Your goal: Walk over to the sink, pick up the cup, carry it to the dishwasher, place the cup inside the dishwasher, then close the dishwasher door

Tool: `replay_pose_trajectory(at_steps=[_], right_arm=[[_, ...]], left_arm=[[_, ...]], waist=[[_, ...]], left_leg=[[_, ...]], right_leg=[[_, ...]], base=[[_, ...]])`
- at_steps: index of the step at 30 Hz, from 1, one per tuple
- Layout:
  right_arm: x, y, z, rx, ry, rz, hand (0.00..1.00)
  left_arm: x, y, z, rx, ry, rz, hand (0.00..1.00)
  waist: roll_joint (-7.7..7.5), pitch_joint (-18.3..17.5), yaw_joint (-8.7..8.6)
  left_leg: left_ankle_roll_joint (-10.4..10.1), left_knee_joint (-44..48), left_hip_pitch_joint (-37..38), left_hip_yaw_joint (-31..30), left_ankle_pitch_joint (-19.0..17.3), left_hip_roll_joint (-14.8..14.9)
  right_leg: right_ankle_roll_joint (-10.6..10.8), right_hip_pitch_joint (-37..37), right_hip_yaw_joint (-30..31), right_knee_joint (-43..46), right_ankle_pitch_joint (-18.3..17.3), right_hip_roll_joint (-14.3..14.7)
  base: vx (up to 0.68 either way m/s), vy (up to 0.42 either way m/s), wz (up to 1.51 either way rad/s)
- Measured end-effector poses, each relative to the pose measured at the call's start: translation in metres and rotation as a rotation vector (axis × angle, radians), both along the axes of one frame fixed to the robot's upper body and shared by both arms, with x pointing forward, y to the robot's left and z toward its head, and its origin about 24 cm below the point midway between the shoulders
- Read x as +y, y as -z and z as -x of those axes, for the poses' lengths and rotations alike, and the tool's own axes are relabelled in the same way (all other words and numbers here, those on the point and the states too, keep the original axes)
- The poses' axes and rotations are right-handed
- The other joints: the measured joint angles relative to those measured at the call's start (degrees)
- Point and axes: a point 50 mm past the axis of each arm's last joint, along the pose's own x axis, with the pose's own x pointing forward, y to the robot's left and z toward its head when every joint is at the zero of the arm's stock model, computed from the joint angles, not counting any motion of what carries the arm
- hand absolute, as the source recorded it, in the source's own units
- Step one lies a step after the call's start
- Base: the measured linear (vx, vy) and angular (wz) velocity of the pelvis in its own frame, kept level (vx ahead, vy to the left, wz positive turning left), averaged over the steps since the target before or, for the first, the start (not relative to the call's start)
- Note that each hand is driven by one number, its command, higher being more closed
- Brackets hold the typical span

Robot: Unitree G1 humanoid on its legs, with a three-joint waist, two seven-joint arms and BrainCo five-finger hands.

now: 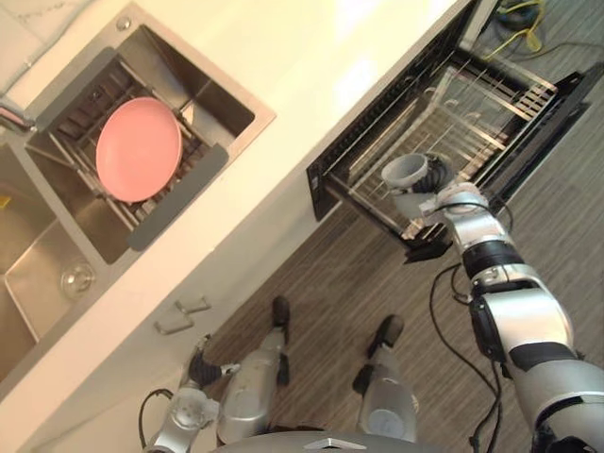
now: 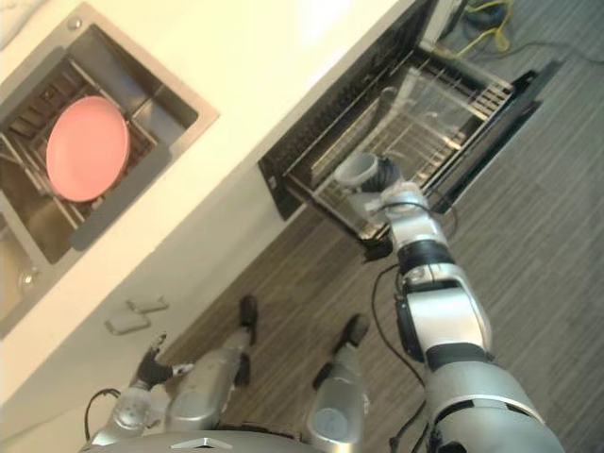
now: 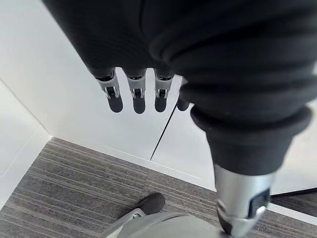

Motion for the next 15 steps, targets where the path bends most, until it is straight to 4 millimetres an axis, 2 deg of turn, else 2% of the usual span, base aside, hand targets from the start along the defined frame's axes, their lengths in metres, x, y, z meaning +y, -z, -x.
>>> replay_pose_trajectory(at_steps=[3, 5, 10, 13, 14, 15], right_arm=[[-0.001, -0.007, -0.002, 0.000, 0.008, 0.023, 1.00], [-0.008, -0.013, -0.002, 0.012, 0.019, 0.084, 1.00], [-0.003, -0.016, -0.005, 0.060, -0.034, 0.149, 1.00], [-0.007, -0.026, -0.006, 0.053, -0.026, 0.149, 1.00], [-0.006, -0.026, -0.006, 0.057, -0.034, 0.143, 0.00], [-0.004, -0.025, -0.006, 0.060, -0.041, 0.137, 0.00]], left_arm=[[-0.002, 0.001, 0.001, 0.005, -0.014, 0.022, 0.00], [-0.005, 0.001, 0.001, 0.003, -0.003, 0.029, 0.00], [-0.007, 0.001, 0.002, 0.008, 0.008, 0.031, 0.00], [-0.011, 0.001, 0.001, 0.008, 0.012, 0.054, 0.00], [-0.013, 0.001, 0.001, 0.012, 0.015, 0.059, 0.00], [-0.013, 0.001, 0.001, 0.013, 0.015, 0.061, 0.00]], waist=[[0.65, 0.19, 0.53], [1.80, 0.85, 0.53], [2.21, 0.98, 0.68], [3.72, 1.63, 0.84], [3.99, 1.54, 0.95], [4.01, 1.53, 1.06]], left_leg=[[-0.20, -0.01, -1.62, -0.05, 0.35, -0.02], [-0.04, -0.01, -2.34, -0.77, 0.76, -0.09], [0.10, 0.29, -3.38, -1.20, 0.94, -0.15], [0.34, 0.32, -3.72, -1.28, 1.37, -0.32], [0.33, 0.32, -3.92, -1.32, 1.37, -0.32], [0.32, 0.32, -4.03, -1.33, 1.37, -0.31]], right_leg=[[-0.06, -1.66, -0.20, -0.01, 0.05, -0.03], [-0.16, -1.85, -1.07, -0.02, 0.15, -0.06], [-0.30, -2.74, -1.15, -0.01, 0.41, -0.11], [-0.22, -2.93, -1.22, 0.02, 0.57, -0.44], [-0.21, -3.16, -1.27, 0.02, 0.57, -0.46], [-0.21, -3.31, -1.28, 0.02, 0.57, -0.45]], base=[[-0.01, -0.020, 0.02], [0.01, -0.044, 0.16], [0.04, -0.056, 0.06], [0.06, -0.058, 0.04], [0.04, -0.041, 0.00], [0.05, -0.052, 0.01]])
